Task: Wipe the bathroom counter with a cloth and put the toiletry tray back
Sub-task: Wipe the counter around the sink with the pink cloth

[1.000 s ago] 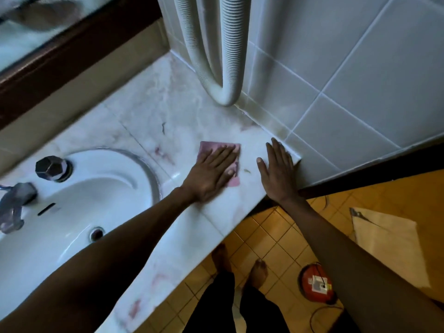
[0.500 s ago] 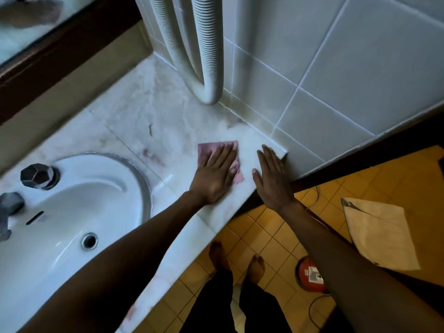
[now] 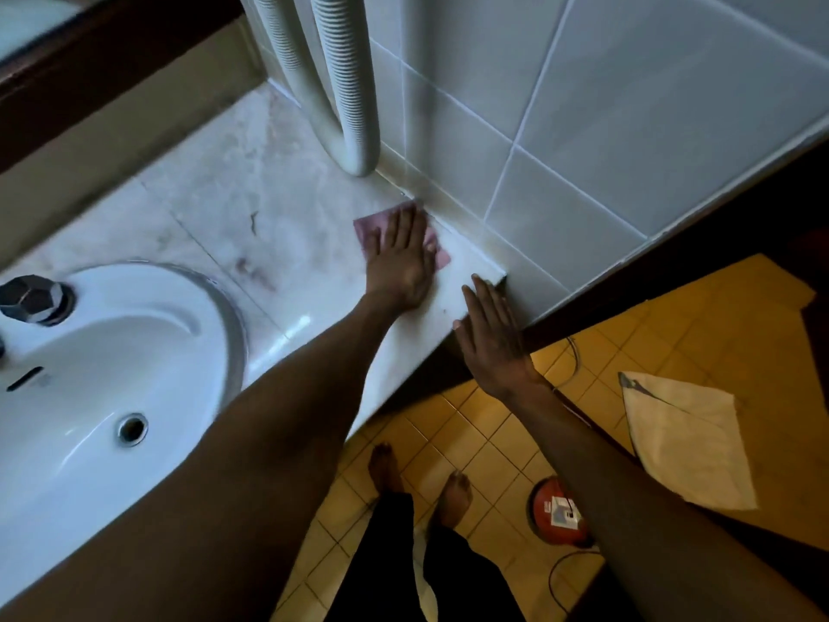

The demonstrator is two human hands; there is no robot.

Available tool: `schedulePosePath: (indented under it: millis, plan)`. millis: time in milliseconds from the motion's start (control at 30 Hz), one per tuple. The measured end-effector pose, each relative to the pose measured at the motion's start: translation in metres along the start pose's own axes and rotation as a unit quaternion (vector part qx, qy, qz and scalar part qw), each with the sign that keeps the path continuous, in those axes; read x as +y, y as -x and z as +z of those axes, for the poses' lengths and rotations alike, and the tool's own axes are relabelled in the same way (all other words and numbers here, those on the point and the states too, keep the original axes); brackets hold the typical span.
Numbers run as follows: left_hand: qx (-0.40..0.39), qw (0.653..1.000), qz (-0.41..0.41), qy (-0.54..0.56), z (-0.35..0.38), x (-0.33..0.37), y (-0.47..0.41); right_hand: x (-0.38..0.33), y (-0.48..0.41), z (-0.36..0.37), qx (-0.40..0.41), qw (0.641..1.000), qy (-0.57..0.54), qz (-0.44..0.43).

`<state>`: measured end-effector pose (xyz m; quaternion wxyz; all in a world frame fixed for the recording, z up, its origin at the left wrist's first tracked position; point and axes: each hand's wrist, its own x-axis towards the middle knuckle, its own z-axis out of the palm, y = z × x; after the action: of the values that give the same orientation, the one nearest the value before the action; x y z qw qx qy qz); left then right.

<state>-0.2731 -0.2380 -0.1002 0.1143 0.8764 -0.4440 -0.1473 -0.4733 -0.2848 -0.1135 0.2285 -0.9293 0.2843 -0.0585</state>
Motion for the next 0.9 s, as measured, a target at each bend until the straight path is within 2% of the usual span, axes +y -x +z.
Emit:
schedulePosePath:
  millis: [100,233,400,467,567,633,700,767,900]
  plan:
    - [0.000,0.999,0.041,0.004,0.012,0.024,0.010,0.010,0.011,-0.007,0.020,1.000,-0.008,-0.006]
    - [-0.001,0.989,0.143,-0.036,0.021,0.017,0.048,0.022,0.020,-0.016,0.022,0.999,0.001,-0.032]
    - [-0.028,0.972,0.219,-0.079,0.016,-0.034,0.087,0.025,0.016,-0.028,0.020,0.999,0.015,-0.046]
    - [-0.023,0.978,0.189,-0.083,0.005,-0.065,0.091,0.022,0.011,-0.030,0.009,0.998,0.018,-0.055]
    - [-0.009,0.998,0.046,-0.040,-0.014,-0.100,0.083,0.008,-0.001,-0.029,-0.015,0.996,0.028,-0.083]
    - [0.011,0.999,-0.044,-0.007,-0.018,-0.098,0.077,-0.007,-0.009,-0.024,-0.045,0.993,0.039,-0.098]
    - [0.036,0.995,-0.095,0.004,-0.009,-0.079,0.080,-0.022,-0.016,-0.017,-0.052,0.992,0.047,-0.102]
    - [0.055,0.993,-0.102,0.002,0.003,-0.063,0.095,-0.035,-0.022,-0.008,-0.047,0.993,0.061,-0.092]
    - [0.058,0.997,-0.045,0.001,0.012,-0.066,0.130,-0.054,-0.040,0.010,-0.033,0.992,0.099,-0.074]
